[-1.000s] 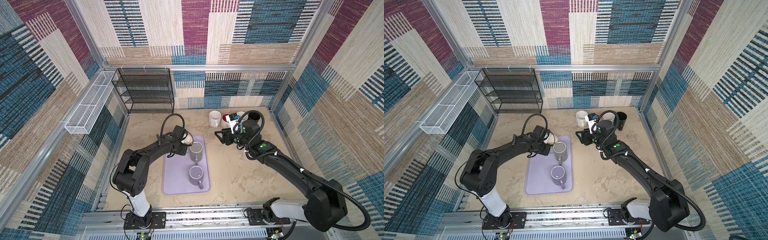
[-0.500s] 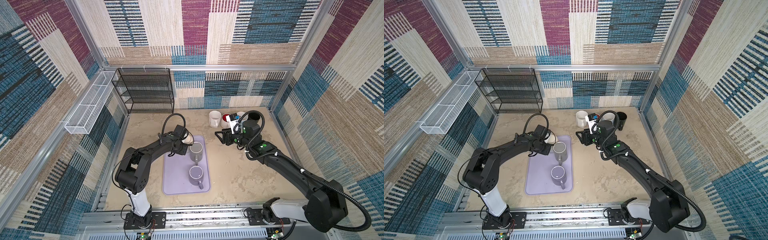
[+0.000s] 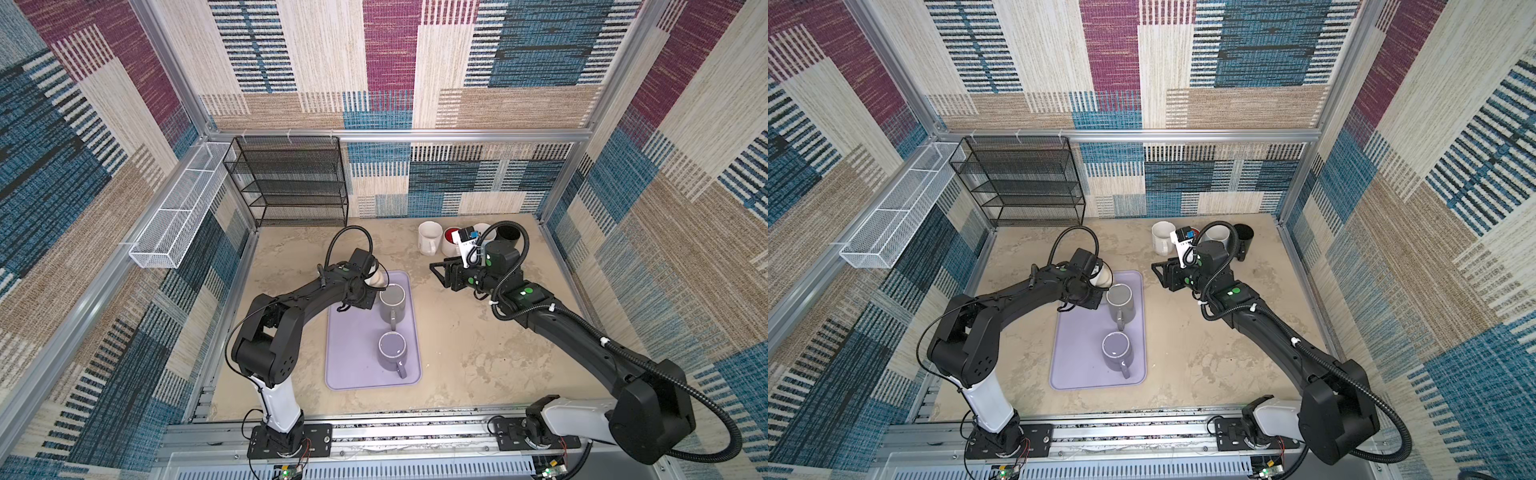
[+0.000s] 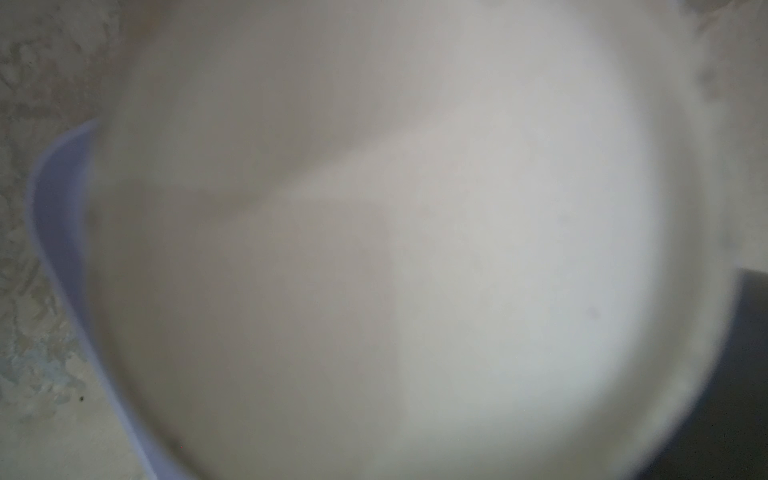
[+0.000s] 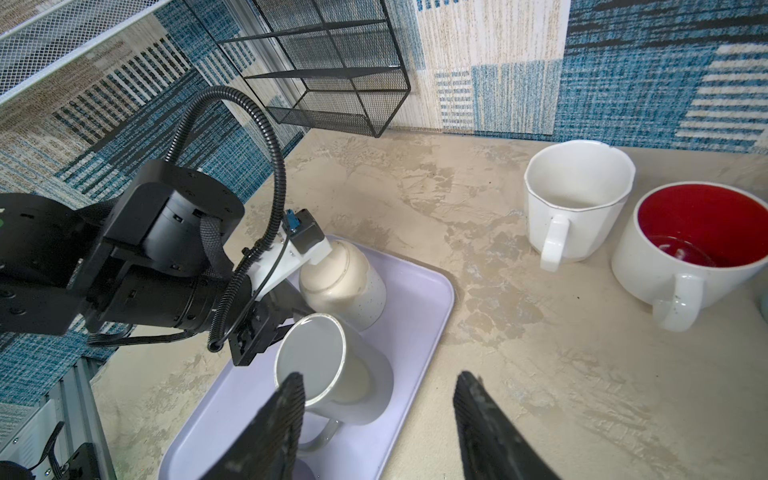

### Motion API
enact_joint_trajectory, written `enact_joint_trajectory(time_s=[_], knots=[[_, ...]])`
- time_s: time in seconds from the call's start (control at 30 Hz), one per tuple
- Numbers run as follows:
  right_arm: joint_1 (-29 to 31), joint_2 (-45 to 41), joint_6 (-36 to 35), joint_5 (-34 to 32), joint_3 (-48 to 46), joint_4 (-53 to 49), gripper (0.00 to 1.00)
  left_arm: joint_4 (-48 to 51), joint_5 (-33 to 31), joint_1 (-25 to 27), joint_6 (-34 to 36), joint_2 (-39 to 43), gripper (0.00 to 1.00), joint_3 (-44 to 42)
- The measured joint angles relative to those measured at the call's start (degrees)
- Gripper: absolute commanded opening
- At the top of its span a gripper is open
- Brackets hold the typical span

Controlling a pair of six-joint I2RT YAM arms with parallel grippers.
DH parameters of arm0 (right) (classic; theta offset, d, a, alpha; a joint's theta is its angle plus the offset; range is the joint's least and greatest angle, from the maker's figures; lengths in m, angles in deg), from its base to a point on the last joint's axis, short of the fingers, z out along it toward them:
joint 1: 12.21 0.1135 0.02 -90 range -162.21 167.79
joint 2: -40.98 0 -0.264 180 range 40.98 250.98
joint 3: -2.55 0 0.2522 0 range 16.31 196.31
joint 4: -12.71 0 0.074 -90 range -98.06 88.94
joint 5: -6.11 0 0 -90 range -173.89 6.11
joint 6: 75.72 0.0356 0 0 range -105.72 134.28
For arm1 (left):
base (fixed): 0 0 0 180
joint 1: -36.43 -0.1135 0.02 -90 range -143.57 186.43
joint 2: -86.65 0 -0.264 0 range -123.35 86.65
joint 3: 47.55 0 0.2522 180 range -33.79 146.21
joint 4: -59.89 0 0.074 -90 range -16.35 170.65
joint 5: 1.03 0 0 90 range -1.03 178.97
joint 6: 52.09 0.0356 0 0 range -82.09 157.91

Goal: Turn the mug right side up
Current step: 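Close the left gripper on the cream mug's handle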

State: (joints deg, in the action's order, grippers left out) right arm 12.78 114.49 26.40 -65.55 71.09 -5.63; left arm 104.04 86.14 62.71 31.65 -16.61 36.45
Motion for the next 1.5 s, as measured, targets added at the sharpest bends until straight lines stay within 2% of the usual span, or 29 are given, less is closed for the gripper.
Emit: enact_joint_trajectory(time_s=[0.1,0.43,0.8,1.5], knots=[[0.0,0.1,0.0,0.0,0.0,0.0,0.60,0.3,0.0,0.0,0.0,0.0,0.00,0.0],[0.0,0.1,0.0,0.0,0.0,0.0,0.60,1.2,-1.0,0.1,0.0,1.2,0.00,-0.3],[0.0,0.1,0.0,0.0,0.0,0.0,0.60,1.6,-1.3,-0.1,-0.3,7.3,0.00,-3.1],[0.0,-0.4,0.0,0.1,-1.0,0.0,0.60,0.9,0.2,-1.4,-1.3,13.7,0.00,-6.8]])
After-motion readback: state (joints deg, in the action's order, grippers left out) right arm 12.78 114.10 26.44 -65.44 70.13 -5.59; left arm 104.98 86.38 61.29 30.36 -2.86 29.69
